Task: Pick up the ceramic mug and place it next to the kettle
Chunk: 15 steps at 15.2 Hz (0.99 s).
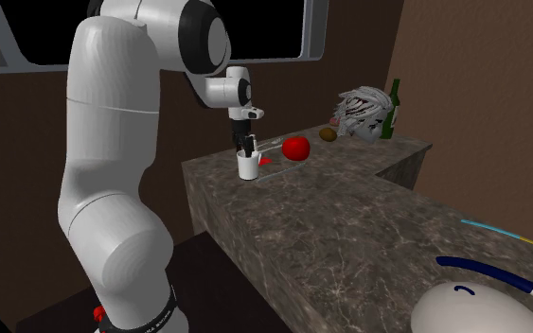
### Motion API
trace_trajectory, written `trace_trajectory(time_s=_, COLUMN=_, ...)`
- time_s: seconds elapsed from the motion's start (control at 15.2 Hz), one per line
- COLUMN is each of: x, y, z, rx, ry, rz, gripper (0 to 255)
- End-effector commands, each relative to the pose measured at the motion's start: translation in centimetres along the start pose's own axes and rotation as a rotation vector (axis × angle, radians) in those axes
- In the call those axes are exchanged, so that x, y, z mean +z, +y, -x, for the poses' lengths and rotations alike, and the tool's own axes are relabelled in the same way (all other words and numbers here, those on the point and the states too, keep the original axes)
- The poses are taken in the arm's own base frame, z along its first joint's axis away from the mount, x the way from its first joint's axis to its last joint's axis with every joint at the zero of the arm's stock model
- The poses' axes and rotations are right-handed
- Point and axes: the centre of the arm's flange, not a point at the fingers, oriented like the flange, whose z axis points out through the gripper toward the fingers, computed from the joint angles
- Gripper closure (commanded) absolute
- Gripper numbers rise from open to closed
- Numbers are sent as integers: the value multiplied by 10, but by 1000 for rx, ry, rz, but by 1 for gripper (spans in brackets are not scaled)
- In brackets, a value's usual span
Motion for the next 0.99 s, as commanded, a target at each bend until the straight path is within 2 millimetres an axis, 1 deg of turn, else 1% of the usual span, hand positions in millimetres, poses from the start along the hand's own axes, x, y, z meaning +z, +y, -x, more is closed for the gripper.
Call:
trace_trajectory(time_s=0.0, x=0, y=0, z=0, rx=0, ry=0, rz=0, gripper=0)
trace_trajectory(time_s=0.26, x=0, y=0, z=0, rx=0, ry=0, rz=0, gripper=0)
trace_trajectory(time_s=0.33, x=0, y=0, z=0, rx=0, ry=0, rz=0, gripper=255)
trace_trajectory(time_s=0.92, x=0, y=0, z=0, rx=0, ry=0, rz=0, gripper=255)
